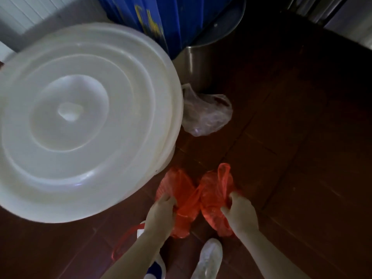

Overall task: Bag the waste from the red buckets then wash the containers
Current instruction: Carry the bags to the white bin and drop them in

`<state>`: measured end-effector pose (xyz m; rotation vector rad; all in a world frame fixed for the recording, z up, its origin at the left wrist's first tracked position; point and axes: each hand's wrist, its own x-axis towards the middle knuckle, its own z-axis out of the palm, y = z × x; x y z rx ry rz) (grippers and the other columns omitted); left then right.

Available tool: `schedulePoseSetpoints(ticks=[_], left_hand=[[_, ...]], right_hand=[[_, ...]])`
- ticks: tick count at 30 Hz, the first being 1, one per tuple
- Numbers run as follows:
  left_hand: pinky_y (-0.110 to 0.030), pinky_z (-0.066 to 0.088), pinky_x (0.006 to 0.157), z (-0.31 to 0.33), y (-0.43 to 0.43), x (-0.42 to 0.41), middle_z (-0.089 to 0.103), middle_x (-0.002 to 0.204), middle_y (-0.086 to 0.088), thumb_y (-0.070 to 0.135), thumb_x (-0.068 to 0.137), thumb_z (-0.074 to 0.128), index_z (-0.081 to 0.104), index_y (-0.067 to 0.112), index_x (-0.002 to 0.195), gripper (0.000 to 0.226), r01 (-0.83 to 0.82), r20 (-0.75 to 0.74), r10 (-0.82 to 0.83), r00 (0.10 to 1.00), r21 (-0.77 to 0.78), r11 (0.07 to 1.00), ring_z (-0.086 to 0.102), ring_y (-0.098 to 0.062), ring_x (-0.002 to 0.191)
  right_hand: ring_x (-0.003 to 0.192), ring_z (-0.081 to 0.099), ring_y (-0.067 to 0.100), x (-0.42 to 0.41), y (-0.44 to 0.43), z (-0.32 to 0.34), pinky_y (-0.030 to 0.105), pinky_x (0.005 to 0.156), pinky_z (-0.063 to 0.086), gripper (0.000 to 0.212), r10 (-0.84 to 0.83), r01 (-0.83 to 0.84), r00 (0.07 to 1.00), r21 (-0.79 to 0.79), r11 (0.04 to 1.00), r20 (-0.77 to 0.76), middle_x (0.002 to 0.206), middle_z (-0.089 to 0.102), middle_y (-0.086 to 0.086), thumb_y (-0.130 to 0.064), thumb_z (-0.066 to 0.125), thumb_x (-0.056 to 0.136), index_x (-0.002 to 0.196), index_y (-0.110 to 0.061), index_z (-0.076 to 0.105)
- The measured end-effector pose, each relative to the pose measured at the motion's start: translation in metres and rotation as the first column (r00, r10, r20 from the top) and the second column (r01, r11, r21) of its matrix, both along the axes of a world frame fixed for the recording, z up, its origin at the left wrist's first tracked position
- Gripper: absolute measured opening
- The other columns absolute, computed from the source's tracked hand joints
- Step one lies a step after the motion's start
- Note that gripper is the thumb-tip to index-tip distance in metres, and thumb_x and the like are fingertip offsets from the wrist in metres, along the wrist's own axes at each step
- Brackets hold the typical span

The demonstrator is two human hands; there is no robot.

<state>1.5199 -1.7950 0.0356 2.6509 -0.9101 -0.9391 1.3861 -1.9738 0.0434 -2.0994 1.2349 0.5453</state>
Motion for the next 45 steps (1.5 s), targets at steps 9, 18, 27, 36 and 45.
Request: schedulePoseSetpoints(ticks=[9, 18, 27, 36, 45], left_hand=[[-0.024, 0.045, 0.072, -0.063, -0.028, 0.018, 0.059, 0.103, 0.001, 0.005, 0.089, 0.051, 0.068, 0.016, 0.1, 0.023, 0.059, 0.017, -0.059, 0.998, -0.028, 0.998, 0.064, -0.02, 0.092], [-0.039, 0.042, 0.104, -0.023, -0.009, 0.01, 0.025, 0.155, -0.003, 0.02, 0.092, 0.054, 0.025, 0.029, 0.15, 0.065, 0.159, -0.136, -0.128, 0.982, 0.249, 0.955, 0.038, -0.03, 0.134], [-0.029, 0.05, 0.061, 0.179, 0.002, 0.051, 0.062, 0.085, 0.009, 0.028, 0.086, 0.056, 0.064, 0.025, 0.097, 0.014, 0.108, 0.085, -0.076, 0.994, -0.486, 0.867, 0.061, -0.013, 0.075], [-0.044, 0.046, 0.092, 0.224, 0.061, 0.242, 0.057, 0.121, -0.008, 0.02, 0.079, 0.078, 0.062, 0.012, 0.123, 0.047, -0.292, 0.292, 0.409, 0.865, -0.37, 0.882, 0.05, -0.032, 0.109], [-0.033, 0.041, 0.101, 0.168, 0.065, 0.329, 0.051, 0.134, 0.001, 0.039, 0.08, 0.074, 0.05, 0.021, 0.138, 0.065, -0.06, 0.245, 0.086, 0.966, -0.111, 0.992, 0.043, -0.02, 0.123]], right_hand=[[0.108, 0.061, 0.024, -0.003, -0.011, -0.086, 0.035, 0.087, 0.047, 0.025, 0.02, -0.017, 0.991, 0.023, 1.0, -0.129, 0.114, 0.063, 0.006, -0.028, 0.055, 0.093, 0.114, -0.014, 0.054], [0.106, 0.062, 0.02, 0.02, -0.004, -0.032, 0.034, 0.087, 0.05, 0.029, 0.019, -0.019, 0.999, 0.03, 0.999, 0.03, 0.115, 0.066, 0.002, -0.024, 0.059, 0.092, 0.12, -0.019, 0.059], [0.082, 0.059, -0.006, 0.107, 0.013, 0.158, 0.005, 0.07, 0.044, 0.016, 0.018, 0.052, 0.82, -0.107, 0.993, 0.572, 0.092, 0.063, -0.016, -0.013, 0.063, 0.089, 0.102, -0.022, 0.066], [0.114, 0.051, 0.018, 0.275, 0.071, 0.23, 0.033, 0.097, 0.045, 0.045, 0.442, -0.423, 0.771, -0.149, 0.894, 0.459, 0.126, 0.051, 0.001, -0.029, 0.062, 0.091, 0.133, -0.02, 0.052], [0.117, 0.051, 0.024, 0.401, 0.12, 0.188, 0.035, 0.09, 0.046, 0.044, 0.625, -0.583, 0.749, -0.229, 0.779, 0.219, 0.127, 0.048, 0.007, -0.02, 0.065, 0.089, 0.13, -0.015, 0.05]])
